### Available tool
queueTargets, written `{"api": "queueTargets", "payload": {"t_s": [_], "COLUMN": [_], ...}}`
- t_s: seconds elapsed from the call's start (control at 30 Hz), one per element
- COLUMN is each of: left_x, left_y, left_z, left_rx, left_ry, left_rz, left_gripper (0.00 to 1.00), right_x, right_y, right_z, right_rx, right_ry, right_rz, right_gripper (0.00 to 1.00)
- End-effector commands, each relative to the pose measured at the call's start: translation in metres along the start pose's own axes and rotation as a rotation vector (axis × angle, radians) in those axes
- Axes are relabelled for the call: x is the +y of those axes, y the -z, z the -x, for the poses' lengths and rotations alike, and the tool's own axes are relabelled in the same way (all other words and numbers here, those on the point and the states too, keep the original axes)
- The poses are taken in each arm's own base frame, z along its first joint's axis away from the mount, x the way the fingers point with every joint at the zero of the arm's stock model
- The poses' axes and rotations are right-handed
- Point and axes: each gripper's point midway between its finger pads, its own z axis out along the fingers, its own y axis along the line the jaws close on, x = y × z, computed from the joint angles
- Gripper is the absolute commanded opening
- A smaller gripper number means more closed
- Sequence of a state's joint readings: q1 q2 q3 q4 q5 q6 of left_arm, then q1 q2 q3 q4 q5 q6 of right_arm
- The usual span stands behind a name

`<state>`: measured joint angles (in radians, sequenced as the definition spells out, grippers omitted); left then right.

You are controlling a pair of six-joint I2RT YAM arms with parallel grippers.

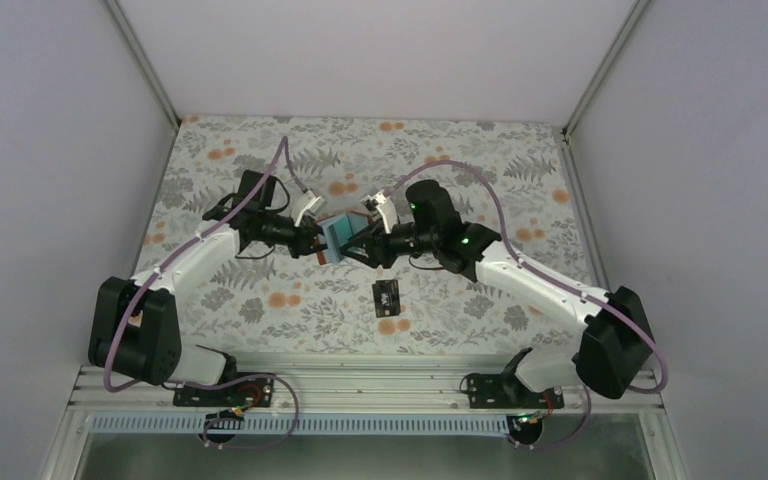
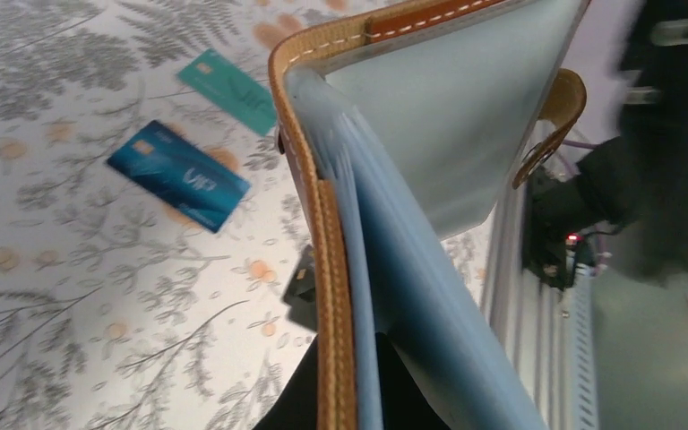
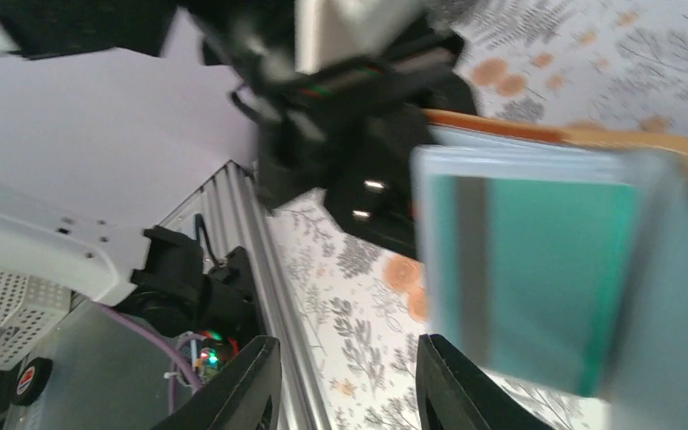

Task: Take the credit cards out of the card holder

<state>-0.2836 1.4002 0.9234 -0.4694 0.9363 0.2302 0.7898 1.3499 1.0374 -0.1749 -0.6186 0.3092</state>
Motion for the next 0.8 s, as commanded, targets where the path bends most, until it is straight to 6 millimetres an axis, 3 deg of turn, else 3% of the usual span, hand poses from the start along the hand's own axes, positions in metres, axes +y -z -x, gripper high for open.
{"api": "queueTargets", "payload": {"t_s": [0.0, 0.13, 0.37, 0.5, 0.77], "left_x": [-0.046, -0.074, -0.108, -0.111, -0.105], "left_y": [0.010, 0.019, 0.035, 0.031, 0.025], "left_z": [0.009, 0.010, 0.009, 0.007, 0.006], "left_rx": [-0.059, -0.090, -0.149, -0.133, -0.111], "left_ry": [-0.068, -0.115, -0.203, -0.215, -0.207], "left_rz": [-0.223, -0.366, -0.531, -0.537, -0.510], "left_gripper": [0.03, 0.02, 0.02, 0.02, 0.02], "right_x": [-0.021, -0.043, -0.011, 0.006, 0.024], "right_y": [0.009, 0.023, 0.029, 0.029, 0.022], "right_z": [0.005, -0.001, -0.012, -0.010, -0.018], "right_rx": [-0.036, -0.051, 0.000, 0.001, 0.044], "right_ry": [-0.025, -0.040, 0.038, 0.067, 0.077], "right_rz": [-0.015, -0.043, 0.140, 0.224, 0.312], "right_gripper": [0.39, 0.38, 0.43, 0.41, 0.25]}}
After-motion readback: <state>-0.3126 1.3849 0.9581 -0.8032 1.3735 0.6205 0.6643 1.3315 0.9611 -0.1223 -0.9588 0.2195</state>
